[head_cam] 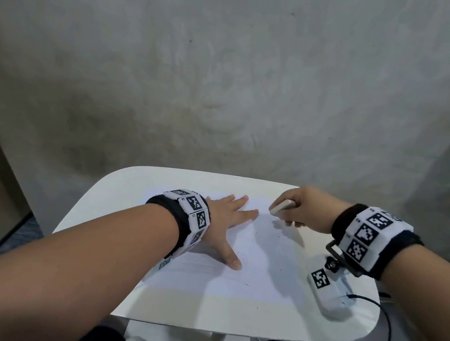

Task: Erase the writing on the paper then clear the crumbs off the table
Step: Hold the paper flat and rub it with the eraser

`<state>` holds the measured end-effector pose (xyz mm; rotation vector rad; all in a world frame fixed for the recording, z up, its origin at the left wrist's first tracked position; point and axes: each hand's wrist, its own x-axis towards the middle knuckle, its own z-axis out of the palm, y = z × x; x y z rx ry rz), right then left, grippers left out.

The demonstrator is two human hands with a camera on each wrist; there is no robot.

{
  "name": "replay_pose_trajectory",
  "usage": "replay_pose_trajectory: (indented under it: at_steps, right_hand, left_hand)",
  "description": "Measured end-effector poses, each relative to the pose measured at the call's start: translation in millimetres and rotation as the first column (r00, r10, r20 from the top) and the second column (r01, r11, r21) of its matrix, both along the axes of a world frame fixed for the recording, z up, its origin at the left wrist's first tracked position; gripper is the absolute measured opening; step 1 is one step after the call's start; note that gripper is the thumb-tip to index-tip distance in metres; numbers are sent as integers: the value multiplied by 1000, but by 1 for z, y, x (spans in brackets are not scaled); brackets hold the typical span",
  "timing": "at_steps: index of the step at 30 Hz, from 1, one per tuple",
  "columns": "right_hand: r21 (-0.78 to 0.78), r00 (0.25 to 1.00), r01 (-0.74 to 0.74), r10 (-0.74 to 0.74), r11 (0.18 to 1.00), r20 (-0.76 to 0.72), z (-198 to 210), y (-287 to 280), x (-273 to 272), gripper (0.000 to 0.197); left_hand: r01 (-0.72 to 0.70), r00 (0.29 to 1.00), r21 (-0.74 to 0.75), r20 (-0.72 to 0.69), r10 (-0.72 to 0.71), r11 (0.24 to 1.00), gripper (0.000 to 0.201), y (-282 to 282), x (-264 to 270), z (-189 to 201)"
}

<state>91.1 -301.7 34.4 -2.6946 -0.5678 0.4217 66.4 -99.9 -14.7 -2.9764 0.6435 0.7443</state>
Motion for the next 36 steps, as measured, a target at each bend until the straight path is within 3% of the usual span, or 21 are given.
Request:
replay_pose_trajectory:
  at_steps: [3,7,11,18,22,24,26,28,31,34,36]
  right_hand:
    - [13,1000,14,-14,1000,-20,-5,11,2,14]
    - [-239,996,-34,54,970,78,-12,29,2,25]
    - [-320,995,-25,55,947,85,-12,43,9,16]
    - [-575,945,-284,324,767,-35,-19,73,-12,29]
    - [-566,968,-192,249,801,24,-6,61,-2,18]
    - [-588,944,-262,330,765,9,-8,69,-17,28]
    - [-513,905,-384,422,768,-45,-13,75,-36,34]
    - [-478,917,-384,388,790,-96,-9,69,-31,32]
    - [-541,946,-287,322,791,-31,-5,62,-21,24]
    - [-594,881,-427,462,682,-102,-13,77,-52,45]
    - [-521,882,-451,450,724,-138,-10,75,-52,40]
  left_hand:
    - [-5,1000,-44,18,6,999,125,10,6,8]
    - [22,1000,18,-6,-22,1000,131,19,2,10]
    - [9,999,32,-42,-8,999,129,24,-4,-4]
    - [20,998,38,-55,-18,999,133,27,4,-11]
    - [25,998,63,-55,-21,998,131,26,2,-8]
    - [35,998,46,-48,-32,998,131,26,3,-8]
    - [30,999,33,-46,-29,999,130,26,4,-10]
    - [30,999,36,-45,-28,999,129,27,5,-10]
    - [34,998,45,-50,-32,998,133,28,6,-12]
    - [23,999,46,-31,-22,999,133,26,5,-12]
    - [27,999,52,-22,-26,998,132,26,5,-11]
